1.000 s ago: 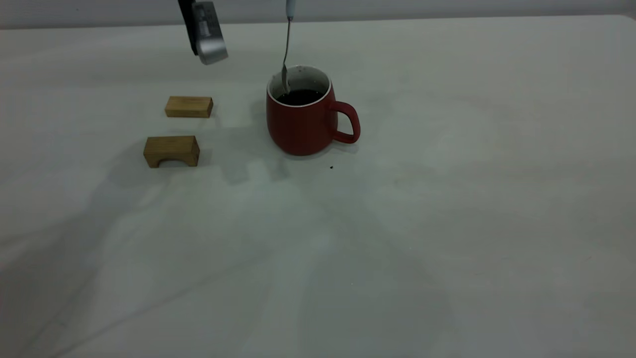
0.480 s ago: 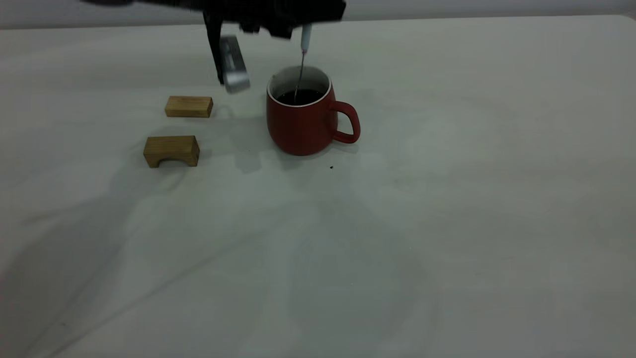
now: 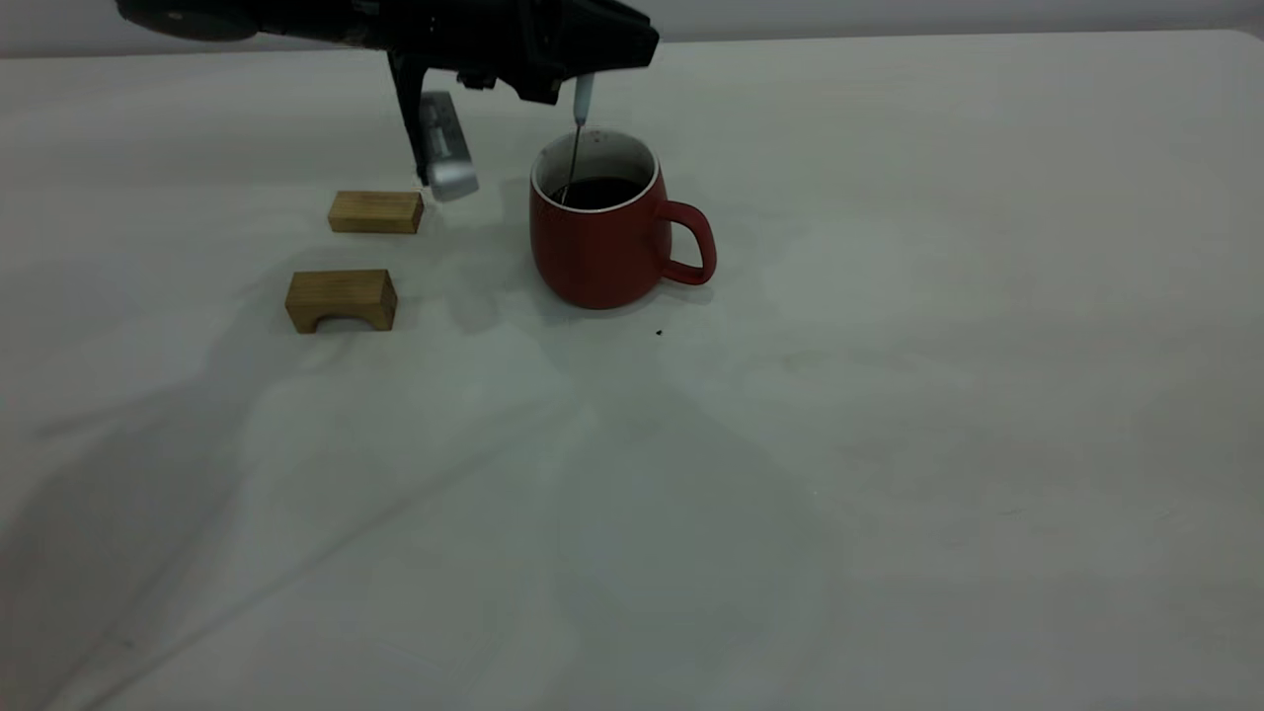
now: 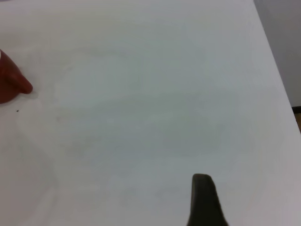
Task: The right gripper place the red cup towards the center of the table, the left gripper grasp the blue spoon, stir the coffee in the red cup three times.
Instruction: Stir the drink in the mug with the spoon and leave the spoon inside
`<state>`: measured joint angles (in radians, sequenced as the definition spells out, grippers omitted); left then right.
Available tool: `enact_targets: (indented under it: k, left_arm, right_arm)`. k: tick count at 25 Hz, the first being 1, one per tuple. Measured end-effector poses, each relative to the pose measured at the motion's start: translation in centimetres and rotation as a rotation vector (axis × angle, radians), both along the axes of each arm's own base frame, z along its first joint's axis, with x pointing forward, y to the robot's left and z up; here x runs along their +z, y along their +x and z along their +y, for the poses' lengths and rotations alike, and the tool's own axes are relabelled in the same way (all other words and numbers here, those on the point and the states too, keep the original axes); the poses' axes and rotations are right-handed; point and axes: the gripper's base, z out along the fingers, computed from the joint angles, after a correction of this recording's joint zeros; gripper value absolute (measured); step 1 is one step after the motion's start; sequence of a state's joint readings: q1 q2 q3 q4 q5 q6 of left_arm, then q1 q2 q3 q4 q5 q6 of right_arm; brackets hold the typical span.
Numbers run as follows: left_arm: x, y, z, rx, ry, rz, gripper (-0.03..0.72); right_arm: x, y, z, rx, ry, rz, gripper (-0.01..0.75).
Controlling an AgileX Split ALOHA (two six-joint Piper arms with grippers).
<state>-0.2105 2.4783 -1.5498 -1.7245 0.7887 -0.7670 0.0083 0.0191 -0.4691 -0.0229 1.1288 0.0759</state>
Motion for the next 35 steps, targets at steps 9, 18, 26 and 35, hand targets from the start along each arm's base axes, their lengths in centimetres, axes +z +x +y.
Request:
enact_targets:
  k: [9,18,26,35]
  left_arm:
    - [-0.1,-1.2,-3.3,-0.145,-0.037,0.043,0.127]
    - [-0.6,0.2,1.0,-0.100,0.047,0.068,0.127]
    - [-0.1,0.4,-2.0,-0.113,0.014,0.028,0.127]
    - [-0.9,-0.8,-1.1,-0.249,0.032,0.111,0.127]
  right_arm:
    - [0.0,0.0,0.0,0.000,0.000,0.000,0.541]
    - [0.0,0.0,0.0,0.000,0.000,0.000,0.541]
    - [0.0,0.0,0.0,0.000,0.000,0.000,0.541]
    - [0.0,0.0,0.0,0.000,0.000,0.000,0.541]
